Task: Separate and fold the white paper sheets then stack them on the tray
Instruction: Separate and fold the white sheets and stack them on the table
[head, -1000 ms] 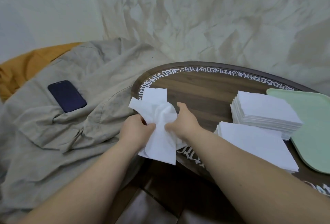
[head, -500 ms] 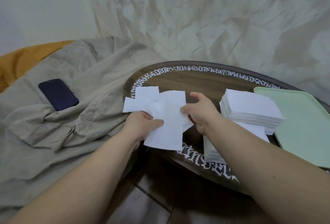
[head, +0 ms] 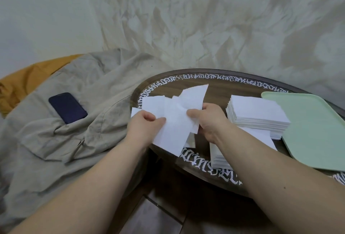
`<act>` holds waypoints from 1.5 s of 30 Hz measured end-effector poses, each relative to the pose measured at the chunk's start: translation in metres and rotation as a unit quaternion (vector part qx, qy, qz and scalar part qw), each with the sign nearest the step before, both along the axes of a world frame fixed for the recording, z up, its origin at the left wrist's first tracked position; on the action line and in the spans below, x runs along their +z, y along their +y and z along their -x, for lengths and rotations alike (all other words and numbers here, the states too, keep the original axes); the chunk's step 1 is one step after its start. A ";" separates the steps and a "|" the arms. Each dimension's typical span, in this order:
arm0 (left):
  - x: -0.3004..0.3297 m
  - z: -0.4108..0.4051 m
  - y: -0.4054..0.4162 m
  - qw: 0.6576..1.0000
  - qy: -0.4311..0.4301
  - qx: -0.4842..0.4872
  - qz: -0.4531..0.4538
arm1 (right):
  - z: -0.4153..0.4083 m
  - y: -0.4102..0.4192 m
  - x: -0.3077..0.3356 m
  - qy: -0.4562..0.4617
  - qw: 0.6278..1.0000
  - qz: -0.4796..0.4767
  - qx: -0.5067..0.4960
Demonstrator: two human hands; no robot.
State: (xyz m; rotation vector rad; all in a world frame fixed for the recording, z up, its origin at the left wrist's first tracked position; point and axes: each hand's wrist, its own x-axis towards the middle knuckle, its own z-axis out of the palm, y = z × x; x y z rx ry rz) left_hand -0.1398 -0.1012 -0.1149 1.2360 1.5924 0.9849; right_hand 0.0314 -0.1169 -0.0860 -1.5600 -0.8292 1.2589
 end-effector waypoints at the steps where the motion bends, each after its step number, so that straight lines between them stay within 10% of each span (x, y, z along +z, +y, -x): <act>1: 0.002 0.000 -0.001 0.998 0.054 0.028 -0.033 | -0.001 0.000 0.000 -0.038 0.999 -0.016 0.000; 8: 0.016 -0.015 -0.015 0.982 0.020 -0.174 -0.071 | 0.019 -0.004 0.010 -0.051 0.995 -0.071 0.055; 20: 0.028 -0.001 -0.020 0.985 -0.117 -0.124 -0.036 | 0.024 -0.013 0.023 0.049 0.978 -0.068 0.190; 26: 0.041 0.004 -0.025 0.978 -0.157 -0.135 0.028 | 0.011 0.004 0.019 -0.187 0.967 -0.159 0.062; 34: 0.047 0.003 -0.028 0.968 -0.167 -0.182 0.038 | 0.005 0.000 0.025 -0.021 0.994 0.018 0.109; 39: 0.045 0.008 -0.027 0.970 -0.151 -0.186 0.033 | 0.003 -0.002 0.028 0.098 0.992 -0.056 0.049; 45: 0.043 0.017 -0.018 0.967 -0.230 -0.092 0.050 | -0.008 -0.002 0.038 0.032 0.990 -0.140 0.000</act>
